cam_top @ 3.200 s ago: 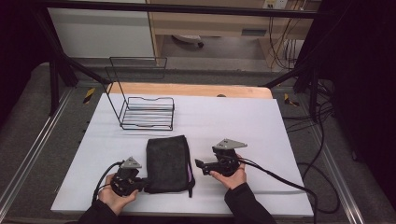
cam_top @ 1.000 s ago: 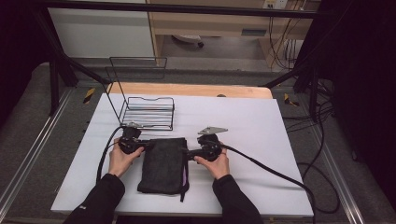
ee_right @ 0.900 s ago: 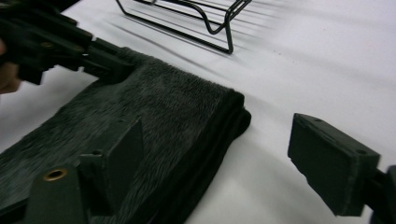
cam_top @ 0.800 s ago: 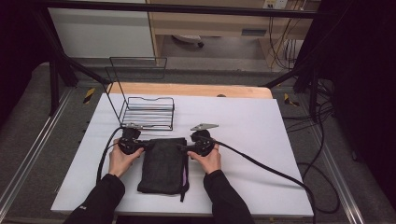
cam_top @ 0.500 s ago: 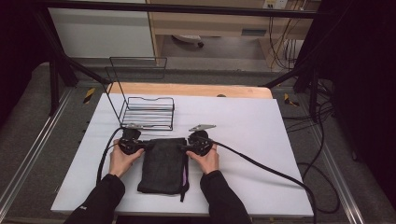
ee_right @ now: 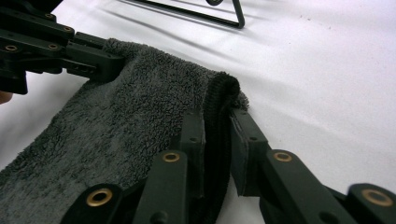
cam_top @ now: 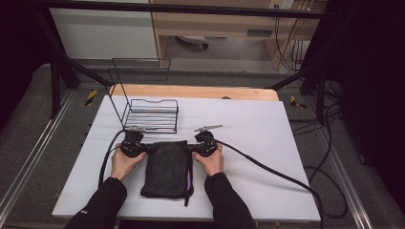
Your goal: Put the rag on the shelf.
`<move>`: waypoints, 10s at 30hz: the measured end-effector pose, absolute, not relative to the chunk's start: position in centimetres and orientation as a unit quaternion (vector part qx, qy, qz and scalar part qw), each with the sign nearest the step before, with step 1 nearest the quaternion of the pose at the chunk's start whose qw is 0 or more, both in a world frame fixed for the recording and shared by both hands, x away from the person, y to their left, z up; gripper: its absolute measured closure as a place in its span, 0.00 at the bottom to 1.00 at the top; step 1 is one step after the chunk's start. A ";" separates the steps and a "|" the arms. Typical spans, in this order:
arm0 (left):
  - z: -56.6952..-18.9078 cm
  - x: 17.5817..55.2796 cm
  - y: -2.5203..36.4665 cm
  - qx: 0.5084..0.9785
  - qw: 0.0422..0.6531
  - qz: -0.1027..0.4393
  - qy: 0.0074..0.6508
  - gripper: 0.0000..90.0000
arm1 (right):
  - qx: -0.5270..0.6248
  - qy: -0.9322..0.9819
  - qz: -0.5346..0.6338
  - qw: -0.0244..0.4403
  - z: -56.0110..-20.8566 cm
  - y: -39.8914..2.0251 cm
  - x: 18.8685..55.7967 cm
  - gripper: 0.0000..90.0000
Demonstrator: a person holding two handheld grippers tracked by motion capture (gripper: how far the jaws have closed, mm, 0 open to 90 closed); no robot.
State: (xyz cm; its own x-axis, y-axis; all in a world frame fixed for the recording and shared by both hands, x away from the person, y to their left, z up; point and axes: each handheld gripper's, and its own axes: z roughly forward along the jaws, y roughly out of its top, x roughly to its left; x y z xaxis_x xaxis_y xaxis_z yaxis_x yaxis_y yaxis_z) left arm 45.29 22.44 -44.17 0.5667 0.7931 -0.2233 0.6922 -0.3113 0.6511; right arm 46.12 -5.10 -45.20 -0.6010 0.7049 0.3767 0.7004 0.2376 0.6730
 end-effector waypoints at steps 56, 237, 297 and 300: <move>-32.7 37.4 23.6 0.747 0.510 0.192 0.380 0.90 | 0.343 0.734 0.572 0.130 -34.8 -6.4 39.8 0.89; -20.4 45.4 31.3 0.640 0.598 0.341 0.342 0.91 | 0.240 0.691 0.626 0.271 -20.2 2.4 48.9 0.89; -23.9 42.1 30.9 0.663 0.571 0.342 0.343 0.88 | 0.229 0.723 0.593 0.270 -22.3 2.2 45.9 0.88; -24.2 41.9 31.1 0.675 0.557 0.334 0.351 0.86 | 0.232 0.732 0.584 0.262 -22.6 2.1 45.7 0.86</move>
